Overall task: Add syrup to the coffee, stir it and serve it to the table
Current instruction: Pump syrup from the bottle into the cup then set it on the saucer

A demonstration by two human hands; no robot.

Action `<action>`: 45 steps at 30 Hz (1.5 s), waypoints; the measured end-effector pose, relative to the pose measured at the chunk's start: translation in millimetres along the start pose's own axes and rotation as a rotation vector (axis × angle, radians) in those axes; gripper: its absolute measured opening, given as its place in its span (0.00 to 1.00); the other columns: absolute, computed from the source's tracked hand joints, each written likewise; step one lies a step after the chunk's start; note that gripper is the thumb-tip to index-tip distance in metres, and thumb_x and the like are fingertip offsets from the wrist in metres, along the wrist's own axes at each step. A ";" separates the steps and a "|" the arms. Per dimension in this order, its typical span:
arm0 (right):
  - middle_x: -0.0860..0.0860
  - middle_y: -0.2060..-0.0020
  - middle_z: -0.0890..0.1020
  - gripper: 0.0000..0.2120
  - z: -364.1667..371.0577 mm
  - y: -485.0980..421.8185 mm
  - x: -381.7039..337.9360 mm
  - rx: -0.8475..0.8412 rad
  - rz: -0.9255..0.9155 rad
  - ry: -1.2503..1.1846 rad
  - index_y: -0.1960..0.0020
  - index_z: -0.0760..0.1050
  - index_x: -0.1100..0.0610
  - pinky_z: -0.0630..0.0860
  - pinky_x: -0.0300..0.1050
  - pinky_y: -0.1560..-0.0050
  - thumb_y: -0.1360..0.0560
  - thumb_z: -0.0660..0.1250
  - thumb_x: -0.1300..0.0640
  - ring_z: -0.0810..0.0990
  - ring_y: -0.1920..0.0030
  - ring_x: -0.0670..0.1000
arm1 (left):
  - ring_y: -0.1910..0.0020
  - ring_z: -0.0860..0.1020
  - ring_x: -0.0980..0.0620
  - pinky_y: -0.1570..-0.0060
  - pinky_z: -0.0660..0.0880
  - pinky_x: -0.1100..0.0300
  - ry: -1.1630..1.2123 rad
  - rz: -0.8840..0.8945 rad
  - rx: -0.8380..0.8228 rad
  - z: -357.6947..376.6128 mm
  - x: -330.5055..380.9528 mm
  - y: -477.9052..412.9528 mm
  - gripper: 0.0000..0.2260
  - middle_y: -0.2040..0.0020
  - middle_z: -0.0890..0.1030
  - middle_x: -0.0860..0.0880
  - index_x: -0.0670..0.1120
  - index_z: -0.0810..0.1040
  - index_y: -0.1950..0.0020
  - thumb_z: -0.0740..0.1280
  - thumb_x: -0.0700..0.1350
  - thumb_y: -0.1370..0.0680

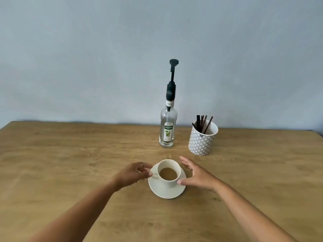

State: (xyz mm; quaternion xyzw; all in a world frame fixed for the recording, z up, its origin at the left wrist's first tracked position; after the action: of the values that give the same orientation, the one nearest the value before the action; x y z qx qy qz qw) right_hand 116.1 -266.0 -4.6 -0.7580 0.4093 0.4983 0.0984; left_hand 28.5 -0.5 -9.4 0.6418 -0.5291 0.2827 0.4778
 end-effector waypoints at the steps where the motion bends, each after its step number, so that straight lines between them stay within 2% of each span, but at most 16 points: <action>1: 0.42 0.31 0.65 0.52 5.2 -0.2 -0.6 0.028 -0.010 -0.005 0.25 0.54 0.42 0.59 0.41 0.31 0.40 0.80 0.45 0.61 0.29 0.41 | 0.57 0.79 0.60 0.60 0.74 0.65 0.022 -0.003 0.014 5.1 -1.1 -0.3 0.17 0.52 0.82 0.55 0.55 0.80 0.37 0.72 0.55 0.25; 4: 0.40 0.32 0.67 0.53 22.3 -3.8 5.8 0.096 0.013 -0.062 0.26 0.56 0.39 0.64 0.44 0.31 0.43 0.81 0.43 0.64 0.30 0.42 | 0.61 0.78 0.64 0.66 0.73 0.70 0.090 -0.030 0.085 17.6 -4.9 -0.2 0.11 0.52 0.83 0.54 0.55 0.82 0.40 0.71 0.53 0.22; 8: 0.34 0.37 0.72 0.47 36.2 -5.2 8.5 0.174 -0.008 -0.099 0.33 0.59 0.30 0.68 0.38 0.38 0.44 0.82 0.44 0.70 0.36 0.38 | 0.65 0.78 0.65 0.68 0.72 0.73 0.180 -0.026 0.129 29.9 -5.7 -0.3 0.09 0.54 0.84 0.51 0.48 0.84 0.43 0.70 0.49 0.21; 11: 0.39 0.38 0.77 0.46 42.4 -6.9 12.0 0.206 -0.013 -0.126 0.31 0.63 0.38 0.71 0.46 0.35 0.43 0.82 0.46 0.73 0.37 0.40 | 0.64 0.78 0.61 0.67 0.72 0.74 0.233 -0.041 0.160 35.7 -7.2 -0.3 0.10 0.56 0.83 0.50 0.42 0.83 0.45 0.71 0.47 0.21; 14: 0.41 0.41 0.79 0.43 43.4 -6.5 12.7 0.229 -0.013 -0.130 0.33 0.66 0.40 0.73 0.50 0.36 0.43 0.82 0.48 0.76 0.40 0.41 | 0.62 0.78 0.58 0.66 0.73 0.73 0.262 -0.044 0.171 37.4 -7.9 -0.5 0.12 0.58 0.82 0.50 0.40 0.83 0.46 0.71 0.48 0.21; 18: 0.41 0.43 0.80 0.42 40.2 -6.5 8.0 0.224 -0.015 -0.141 0.34 0.68 0.40 0.73 0.50 0.36 0.44 0.82 0.49 0.76 0.41 0.40 | 0.60 0.82 0.57 0.64 0.76 0.65 0.275 -0.055 0.130 38.1 -5.4 -1.3 0.12 0.57 0.82 0.47 0.39 0.80 0.45 0.69 0.48 0.20; 22: 0.40 0.44 0.81 0.42 27.4 -7.5 -8.5 0.228 -0.038 -0.153 0.36 0.69 0.39 0.73 0.49 0.36 0.46 0.83 0.48 0.77 0.42 0.39 | 0.52 0.86 0.47 0.54 0.83 0.53 0.457 -0.060 0.090 32.9 3.7 -0.3 0.11 0.51 0.86 0.46 0.41 0.79 0.46 0.69 0.49 0.20; 25: 0.44 0.43 0.82 0.42 8.1 -12.5 -29.3 0.230 -0.087 -0.187 0.35 0.71 0.44 0.73 0.52 0.35 0.45 0.84 0.52 0.78 0.41 0.43 | 0.46 0.86 0.39 0.50 0.84 0.49 0.568 -0.031 0.062 21.0 24.8 -0.8 0.10 0.47 0.87 0.45 0.45 0.79 0.49 0.69 0.52 0.21; 29: 0.44 0.43 0.82 0.39 -23.1 -20.5 -68.0 0.256 -0.173 -0.175 0.36 0.72 0.45 0.73 0.53 0.36 0.44 0.83 0.52 0.79 0.41 0.43 | 0.45 0.84 0.33 0.50 0.84 0.47 0.693 0.012 0.057 0.1 66.9 -2.2 0.15 0.46 0.86 0.40 0.44 0.79 0.46 0.71 0.53 0.26; 31: 0.44 0.43 0.82 0.39 -38.8 -24.7 -87.2 0.257 -0.214 -0.180 0.36 0.72 0.45 0.73 0.54 0.35 0.44 0.83 0.51 0.79 0.41 0.44 | 0.45 0.84 0.32 0.53 0.85 0.48 0.720 0.034 0.075 -11.2 89.2 -3.0 0.15 0.47 0.86 0.39 0.43 0.80 0.46 0.70 0.52 0.25; 35: 0.44 0.44 0.83 0.36 -65.1 -27.4 -122.1 0.258 -0.273 -0.179 0.38 0.73 0.42 0.73 0.55 0.36 0.43 0.83 0.49 0.79 0.41 0.45 | 0.54 0.85 0.36 0.59 0.86 0.51 0.770 0.051 0.146 -32.3 126.4 -5.8 0.12 0.51 0.85 0.40 0.40 0.82 0.42 0.66 0.46 0.20; 38: 0.45 0.43 0.82 0.40 -85.8 -28.5 -144.2 0.273 -0.308 -0.175 0.35 0.72 0.43 0.74 0.52 0.37 0.44 0.83 0.46 0.79 0.41 0.45 | 0.57 0.86 0.37 0.61 0.85 0.52 0.788 0.071 0.160 -44.2 152.9 -6.8 0.08 0.55 0.85 0.41 0.43 0.83 0.48 0.66 0.45 0.20; 41: 0.45 0.41 0.80 0.45 -111.5 -29.0 -167.2 0.323 -0.336 -0.191 0.30 0.68 0.50 0.77 0.42 0.43 0.43 0.80 0.42 0.79 0.43 0.42 | 0.59 0.86 0.37 0.62 0.85 0.52 0.799 0.098 0.187 -56.6 174.3 -9.5 0.07 0.56 0.85 0.40 0.44 0.84 0.53 0.66 0.43 0.21; 43: 0.48 0.40 0.79 0.42 -131.1 -28.8 -186.4 0.397 -0.367 -0.194 0.30 0.68 0.51 0.76 0.40 0.44 0.39 0.75 0.38 0.79 0.43 0.42 | 0.58 0.86 0.37 0.60 0.86 0.51 0.799 0.115 0.199 -64.1 185.0 -11.9 0.07 0.53 0.84 0.38 0.45 0.84 0.54 0.66 0.43 0.21; 45: 0.49 0.39 0.79 0.37 -150.9 -32.1 -207.7 0.482 -0.405 -0.172 0.31 0.69 0.51 0.72 0.41 0.40 0.35 0.70 0.35 0.78 0.41 0.43 | 0.57 0.86 0.36 0.58 0.86 0.50 0.802 0.131 0.212 -72.2 193.8 -14.6 0.07 0.51 0.83 0.38 0.45 0.84 0.54 0.67 0.43 0.21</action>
State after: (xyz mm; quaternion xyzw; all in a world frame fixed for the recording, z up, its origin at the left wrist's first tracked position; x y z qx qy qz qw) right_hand 206.0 -220.9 233.8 -0.7340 0.3468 0.4193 0.4063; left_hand 107.0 -14.1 182.0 0.4914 -0.3089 0.5927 0.5583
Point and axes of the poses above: each hand's wrist, its own y-axis away from the middle knuckle, its own z-axis out of the palm, x = y × z, the point moved 3 cm from there along -y, towards the middle knuckle
